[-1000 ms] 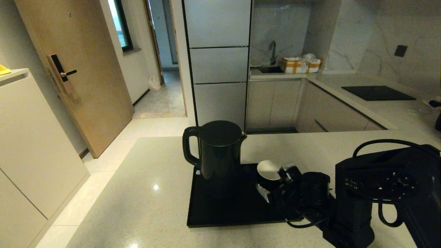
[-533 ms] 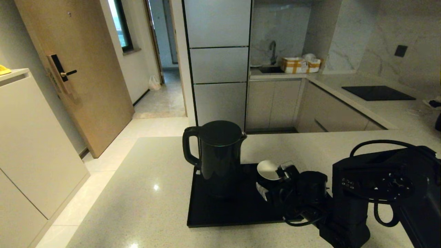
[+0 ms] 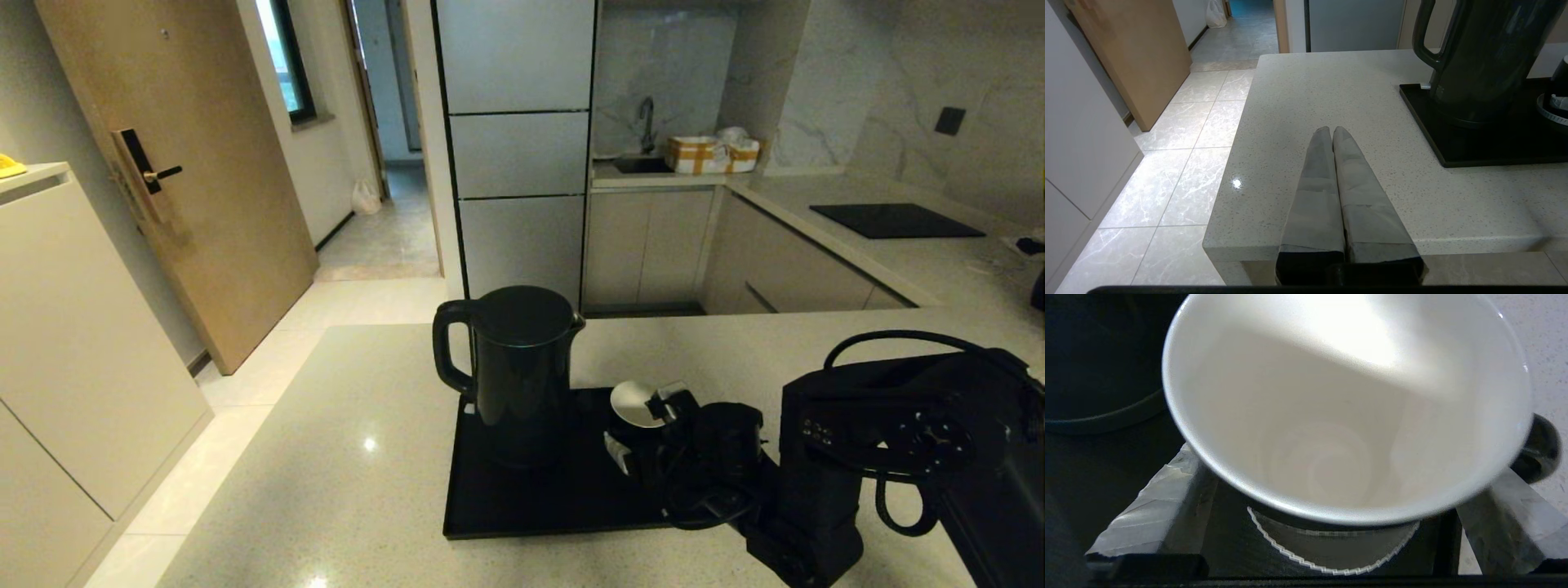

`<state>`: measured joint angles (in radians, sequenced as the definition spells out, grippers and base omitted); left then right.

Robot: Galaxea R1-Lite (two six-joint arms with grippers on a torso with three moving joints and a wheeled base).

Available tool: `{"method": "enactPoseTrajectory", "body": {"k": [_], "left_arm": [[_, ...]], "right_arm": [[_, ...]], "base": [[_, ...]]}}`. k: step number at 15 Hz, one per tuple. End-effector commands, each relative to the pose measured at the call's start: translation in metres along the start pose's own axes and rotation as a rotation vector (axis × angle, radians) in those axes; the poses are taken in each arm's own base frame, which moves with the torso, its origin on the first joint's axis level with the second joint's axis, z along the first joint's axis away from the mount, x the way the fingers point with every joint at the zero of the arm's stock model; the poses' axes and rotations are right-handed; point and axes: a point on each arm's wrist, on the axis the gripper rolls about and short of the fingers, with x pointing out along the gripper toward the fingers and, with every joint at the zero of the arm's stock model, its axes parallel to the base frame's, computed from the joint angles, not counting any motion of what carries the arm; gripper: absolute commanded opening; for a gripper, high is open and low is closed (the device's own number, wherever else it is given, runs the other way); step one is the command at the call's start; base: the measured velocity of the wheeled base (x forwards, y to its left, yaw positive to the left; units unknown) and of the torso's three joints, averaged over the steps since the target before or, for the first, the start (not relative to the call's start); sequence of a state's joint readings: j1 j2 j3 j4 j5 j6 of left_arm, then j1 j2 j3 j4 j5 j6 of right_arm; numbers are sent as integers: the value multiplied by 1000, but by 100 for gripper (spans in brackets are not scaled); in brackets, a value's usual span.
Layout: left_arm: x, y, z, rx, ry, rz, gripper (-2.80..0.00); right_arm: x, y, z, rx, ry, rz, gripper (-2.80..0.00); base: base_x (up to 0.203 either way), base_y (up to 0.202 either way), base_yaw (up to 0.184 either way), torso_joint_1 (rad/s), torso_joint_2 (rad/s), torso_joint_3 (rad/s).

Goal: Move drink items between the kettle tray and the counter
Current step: Pick up the tea cup

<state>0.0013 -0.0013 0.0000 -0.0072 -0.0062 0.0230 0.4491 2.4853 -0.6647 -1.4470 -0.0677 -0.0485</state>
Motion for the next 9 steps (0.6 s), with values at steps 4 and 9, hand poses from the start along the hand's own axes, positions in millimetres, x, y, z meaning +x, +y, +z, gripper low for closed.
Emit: {"method": "enactPoseTrajectory", "body": {"k": [4,9], "left_arm": [[0,0,0,0,1,0,-280],[0,0,0,0,1,0,-280]], "right_arm": [[11,1,3,2,-33,-3,0],[11,1,2,1,-30,-6,0]], "base": [[0,0,0,0,0,0],[0,0,0,0,0,0]]}}
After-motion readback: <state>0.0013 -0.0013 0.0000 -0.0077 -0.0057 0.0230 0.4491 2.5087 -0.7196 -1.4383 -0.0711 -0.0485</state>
